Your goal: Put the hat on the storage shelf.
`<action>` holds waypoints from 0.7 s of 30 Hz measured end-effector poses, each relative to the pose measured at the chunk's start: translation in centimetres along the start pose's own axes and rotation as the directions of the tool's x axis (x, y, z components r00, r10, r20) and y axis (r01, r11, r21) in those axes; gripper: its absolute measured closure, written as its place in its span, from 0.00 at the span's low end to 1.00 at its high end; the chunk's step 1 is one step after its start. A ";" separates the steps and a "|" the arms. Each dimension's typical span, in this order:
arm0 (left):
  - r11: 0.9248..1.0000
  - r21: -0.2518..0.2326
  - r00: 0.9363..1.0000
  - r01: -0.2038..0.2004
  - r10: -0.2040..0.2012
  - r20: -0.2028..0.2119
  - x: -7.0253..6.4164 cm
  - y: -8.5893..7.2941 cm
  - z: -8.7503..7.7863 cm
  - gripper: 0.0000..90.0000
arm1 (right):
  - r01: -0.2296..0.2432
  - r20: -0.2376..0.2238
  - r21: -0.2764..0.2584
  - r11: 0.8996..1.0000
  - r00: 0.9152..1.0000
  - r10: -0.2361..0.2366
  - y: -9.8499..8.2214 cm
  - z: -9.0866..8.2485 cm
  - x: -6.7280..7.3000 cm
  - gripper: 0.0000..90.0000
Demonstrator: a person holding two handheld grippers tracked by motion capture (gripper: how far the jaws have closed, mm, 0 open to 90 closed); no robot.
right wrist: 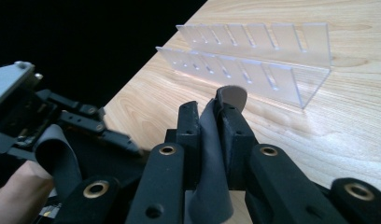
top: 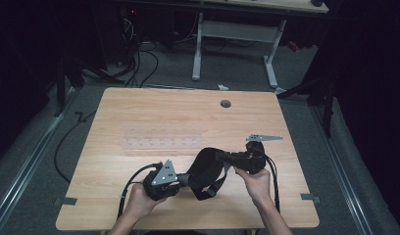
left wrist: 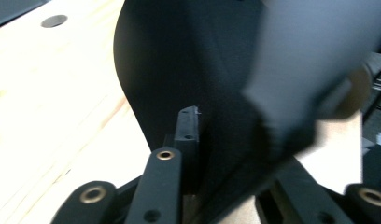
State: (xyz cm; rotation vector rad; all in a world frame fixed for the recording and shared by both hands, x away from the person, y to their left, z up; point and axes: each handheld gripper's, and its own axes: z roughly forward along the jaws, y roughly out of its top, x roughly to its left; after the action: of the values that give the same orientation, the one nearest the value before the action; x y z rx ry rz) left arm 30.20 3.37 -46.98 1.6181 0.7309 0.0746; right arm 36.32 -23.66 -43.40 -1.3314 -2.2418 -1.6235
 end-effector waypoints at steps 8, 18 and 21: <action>0.999 0.005 0.994 0.035 -0.035 0.103 -0.7 0.6 -0.5 0.96 | -0.005 0.014 -0.008 1.000 1.000 0.005 0.1 0.3 -0.6 0.82; 0.997 -0.023 0.995 0.077 -0.076 0.066 0.3 1.1 -1.5 0.96 | 0.024 0.082 -0.067 0.997 0.996 -0.018 -0.5 -1.0 -1.2 0.63; 0.993 -0.050 0.994 0.103 -0.101 0.051 1.0 1.5 -2.0 0.96 | 0.016 0.135 -0.080 0.997 0.991 -0.005 -1.4 -1.7 -2.2 0.60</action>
State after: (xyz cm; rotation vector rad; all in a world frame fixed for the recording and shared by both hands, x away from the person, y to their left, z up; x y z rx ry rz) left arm 30.69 5.59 -45.55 1.5253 0.7674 -0.0193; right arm 36.11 -26.44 -44.80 -1.4935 -2.2823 -1.6937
